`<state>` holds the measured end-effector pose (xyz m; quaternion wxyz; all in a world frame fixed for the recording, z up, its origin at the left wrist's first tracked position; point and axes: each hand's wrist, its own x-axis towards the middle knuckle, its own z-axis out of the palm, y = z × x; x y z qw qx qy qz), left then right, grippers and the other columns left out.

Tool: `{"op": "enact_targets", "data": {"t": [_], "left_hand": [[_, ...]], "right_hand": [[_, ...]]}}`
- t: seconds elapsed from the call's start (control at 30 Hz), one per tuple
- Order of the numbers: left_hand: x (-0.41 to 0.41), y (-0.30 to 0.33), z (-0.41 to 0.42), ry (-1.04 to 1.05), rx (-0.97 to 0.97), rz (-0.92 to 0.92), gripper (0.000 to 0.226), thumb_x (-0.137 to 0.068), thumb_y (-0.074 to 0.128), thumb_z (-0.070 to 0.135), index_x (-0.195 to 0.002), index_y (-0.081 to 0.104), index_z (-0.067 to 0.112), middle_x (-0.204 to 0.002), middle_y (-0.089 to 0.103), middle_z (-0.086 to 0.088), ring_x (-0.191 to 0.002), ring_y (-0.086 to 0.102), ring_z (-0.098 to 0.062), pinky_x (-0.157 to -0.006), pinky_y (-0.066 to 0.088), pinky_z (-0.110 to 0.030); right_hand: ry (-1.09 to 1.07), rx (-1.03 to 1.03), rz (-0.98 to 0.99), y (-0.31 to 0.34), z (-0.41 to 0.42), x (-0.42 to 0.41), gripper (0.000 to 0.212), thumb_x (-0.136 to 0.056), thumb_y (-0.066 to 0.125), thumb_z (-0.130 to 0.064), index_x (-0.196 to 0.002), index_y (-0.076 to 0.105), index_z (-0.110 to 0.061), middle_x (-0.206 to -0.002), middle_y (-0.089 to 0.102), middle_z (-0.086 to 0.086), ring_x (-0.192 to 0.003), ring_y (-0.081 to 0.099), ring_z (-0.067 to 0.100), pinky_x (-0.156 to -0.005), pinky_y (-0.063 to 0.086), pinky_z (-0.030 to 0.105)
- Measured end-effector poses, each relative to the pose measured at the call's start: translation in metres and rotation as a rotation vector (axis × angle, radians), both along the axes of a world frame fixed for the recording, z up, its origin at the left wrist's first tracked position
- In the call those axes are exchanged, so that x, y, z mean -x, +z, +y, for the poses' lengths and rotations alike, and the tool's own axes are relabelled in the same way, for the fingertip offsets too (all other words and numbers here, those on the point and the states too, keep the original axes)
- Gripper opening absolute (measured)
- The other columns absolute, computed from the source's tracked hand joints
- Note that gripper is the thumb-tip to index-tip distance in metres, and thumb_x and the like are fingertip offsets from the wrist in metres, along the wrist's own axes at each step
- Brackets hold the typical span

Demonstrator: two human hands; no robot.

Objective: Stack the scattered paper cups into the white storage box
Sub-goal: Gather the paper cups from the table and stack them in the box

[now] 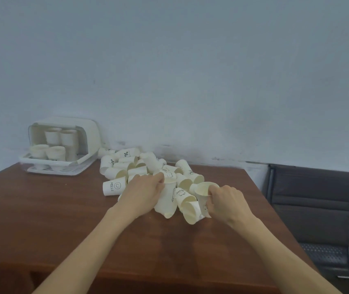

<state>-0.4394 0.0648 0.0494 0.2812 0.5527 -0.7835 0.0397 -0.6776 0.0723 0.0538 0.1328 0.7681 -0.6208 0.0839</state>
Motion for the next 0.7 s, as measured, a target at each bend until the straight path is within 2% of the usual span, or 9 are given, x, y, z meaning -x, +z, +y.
{"op": "enact_targets", "data": {"t": [0.2, 0.33, 0.47, 0.57, 0.63, 0.7], "left_hand": [[-0.028, 0.003, -0.004, 0.013, 0.013, 0.031, 0.016, -0.100, 0.038, 0.027, -0.091, 0.050, 0.020, -0.070, 0.056, 0.003, -0.076, 0.052, -0.025, -0.061, 0.022, -0.034], [-0.046, 0.000, -0.009, 0.054, 0.037, 0.021, 0.017, -0.101, 0.037, 0.029, -0.095, 0.050, 0.020, -0.076, 0.054, 0.004, -0.076, 0.048, -0.024, -0.055, 0.023, -0.024], [-0.067, -0.013, -0.022, 0.076, 0.009, 0.044, 0.014, -0.099, 0.038, 0.032, -0.092, 0.048, 0.024, -0.073, 0.054, 0.004, -0.073, 0.047, -0.023, -0.059, 0.031, -0.034], [-0.085, -0.022, -0.030, 0.102, 0.007, 0.032, 0.013, -0.097, 0.037, 0.035, -0.089, 0.044, 0.029, -0.071, 0.052, 0.006, -0.070, 0.051, -0.025, -0.064, 0.044, -0.039], [-0.095, -0.024, -0.034, 0.118, 0.016, 0.019, 0.015, -0.097, 0.036, 0.033, -0.087, 0.046, 0.027, -0.071, 0.055, 0.006, -0.068, 0.052, -0.026, -0.072, 0.045, -0.042], [-0.107, -0.025, -0.040, 0.137, 0.024, 0.024, 0.015, -0.096, 0.036, 0.034, -0.086, 0.045, 0.029, -0.071, 0.058, 0.006, -0.069, 0.051, -0.026, -0.073, 0.046, -0.043]], "right_hand": [[0.010, 0.029, -0.080, 0.005, -0.014, -0.027, 0.018, -0.088, 0.042, -0.025, -0.095, 0.054, -0.013, -0.077, 0.053, 0.004, -0.070, 0.048, 0.029, -0.061, 0.037, 0.033], [0.022, 0.028, -0.154, 0.002, -0.025, -0.045, 0.018, -0.089, 0.041, -0.026, -0.095, 0.054, -0.014, -0.082, 0.055, 0.005, -0.072, 0.051, 0.028, -0.061, 0.034, 0.033], [0.021, 0.028, -0.197, -0.005, -0.038, -0.065, 0.017, -0.086, 0.041, -0.027, -0.092, 0.053, -0.017, -0.085, 0.059, 0.007, -0.074, 0.051, 0.028, -0.062, 0.038, 0.035], [0.054, 0.027, -0.210, -0.008, -0.044, -0.083, 0.017, -0.088, 0.042, -0.024, -0.091, 0.055, -0.015, -0.084, 0.059, 0.005, -0.078, 0.054, 0.028, -0.068, 0.043, 0.037], [0.071, 0.039, -0.229, -0.009, -0.049, -0.093, 0.017, -0.090, 0.043, -0.024, -0.091, 0.056, -0.013, -0.083, 0.060, 0.005, -0.079, 0.055, 0.027, -0.070, 0.046, 0.037], [0.098, 0.065, -0.216, -0.014, -0.059, -0.104, 0.018, -0.089, 0.042, -0.025, -0.090, 0.056, -0.014, -0.081, 0.062, 0.004, -0.080, 0.057, 0.027, -0.071, 0.045, 0.037]]}}
